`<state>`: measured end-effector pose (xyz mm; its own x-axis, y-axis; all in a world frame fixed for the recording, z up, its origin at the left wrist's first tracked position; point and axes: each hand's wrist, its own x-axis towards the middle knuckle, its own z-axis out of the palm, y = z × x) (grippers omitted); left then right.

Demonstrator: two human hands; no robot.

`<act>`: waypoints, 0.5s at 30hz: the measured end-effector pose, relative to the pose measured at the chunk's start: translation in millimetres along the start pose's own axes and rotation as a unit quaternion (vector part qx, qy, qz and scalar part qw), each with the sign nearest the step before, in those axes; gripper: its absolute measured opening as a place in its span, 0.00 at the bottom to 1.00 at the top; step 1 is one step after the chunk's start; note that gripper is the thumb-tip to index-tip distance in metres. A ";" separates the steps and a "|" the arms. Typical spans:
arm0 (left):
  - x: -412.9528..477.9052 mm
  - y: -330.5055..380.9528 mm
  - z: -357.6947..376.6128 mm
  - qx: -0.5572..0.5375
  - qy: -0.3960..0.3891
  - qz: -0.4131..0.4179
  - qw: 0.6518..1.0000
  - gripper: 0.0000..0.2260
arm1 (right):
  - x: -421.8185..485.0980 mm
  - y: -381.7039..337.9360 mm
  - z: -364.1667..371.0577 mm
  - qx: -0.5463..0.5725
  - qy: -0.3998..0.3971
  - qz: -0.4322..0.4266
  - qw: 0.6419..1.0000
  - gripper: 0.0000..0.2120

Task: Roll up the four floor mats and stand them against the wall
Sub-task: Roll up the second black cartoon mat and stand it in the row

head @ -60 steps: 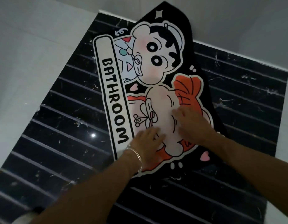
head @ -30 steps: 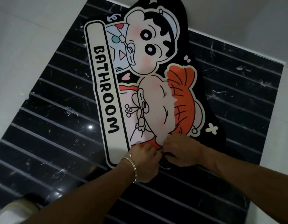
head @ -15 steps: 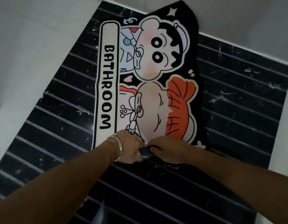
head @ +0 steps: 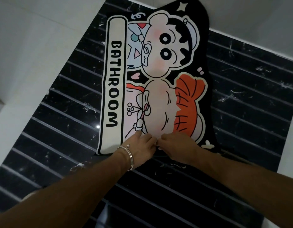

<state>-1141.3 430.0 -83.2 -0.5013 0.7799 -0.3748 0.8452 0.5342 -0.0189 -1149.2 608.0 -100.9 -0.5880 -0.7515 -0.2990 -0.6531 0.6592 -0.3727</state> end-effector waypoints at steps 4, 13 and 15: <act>-0.1 3.6 -4.8 -0.047 -0.002 -0.031 0.998 0.09 | -1.3 6.0 -6.2 -0.074 -0.026 -0.044 0.996 0.21; 3.2 7.7 8.4 -0.119 -0.035 -0.149 0.981 0.23 | -0.9 -5.4 -7.0 -0.042 0.009 0.063 0.997 0.13; 3.1 11.6 6.0 -0.146 -0.056 -0.169 0.973 0.24 | 1.4 -9.4 -1.7 -0.041 0.003 0.082 0.996 0.14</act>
<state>-1131.9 436.6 -90.2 -0.7044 0.5122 -0.4914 0.5389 0.8365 0.0994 -1144.7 600.8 -96.4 -0.6932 -0.6332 -0.3443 -0.5841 0.7734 -0.2463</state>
